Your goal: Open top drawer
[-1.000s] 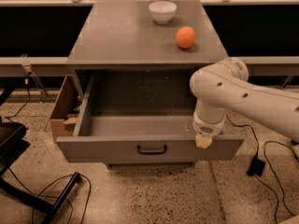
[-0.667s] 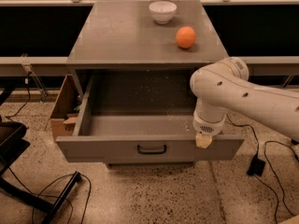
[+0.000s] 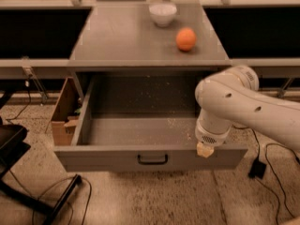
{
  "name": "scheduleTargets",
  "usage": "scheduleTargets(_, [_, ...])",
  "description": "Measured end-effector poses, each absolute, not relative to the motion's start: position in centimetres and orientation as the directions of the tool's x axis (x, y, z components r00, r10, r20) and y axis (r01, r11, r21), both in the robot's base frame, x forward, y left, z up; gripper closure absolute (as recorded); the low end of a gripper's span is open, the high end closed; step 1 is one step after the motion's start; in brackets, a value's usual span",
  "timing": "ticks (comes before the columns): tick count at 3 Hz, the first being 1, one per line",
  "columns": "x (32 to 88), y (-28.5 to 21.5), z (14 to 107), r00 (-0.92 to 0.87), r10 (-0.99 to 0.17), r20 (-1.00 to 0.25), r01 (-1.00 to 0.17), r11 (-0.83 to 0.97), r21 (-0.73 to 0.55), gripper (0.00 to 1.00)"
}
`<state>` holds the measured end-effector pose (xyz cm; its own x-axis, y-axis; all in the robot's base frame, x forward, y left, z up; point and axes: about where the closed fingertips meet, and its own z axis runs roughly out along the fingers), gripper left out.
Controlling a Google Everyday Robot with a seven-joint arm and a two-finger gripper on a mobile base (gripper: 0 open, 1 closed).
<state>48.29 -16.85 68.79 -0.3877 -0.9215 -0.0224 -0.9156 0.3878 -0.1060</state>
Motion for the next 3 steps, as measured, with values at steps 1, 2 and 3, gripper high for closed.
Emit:
scheduleTargets(1, [48.3,-16.9,68.7,-0.388,-0.922,-0.022,-0.916,0.388,-0.106,1.00])
scheduleTargets(2, [46.8,-17.1,68.8,-0.394,-0.919,-0.016,-0.912,0.393,-0.115,1.00])
scheduleTargets(3, [46.5,-17.1,68.8,-0.395,-0.918,-0.015,-0.912,0.394,-0.117,1.00])
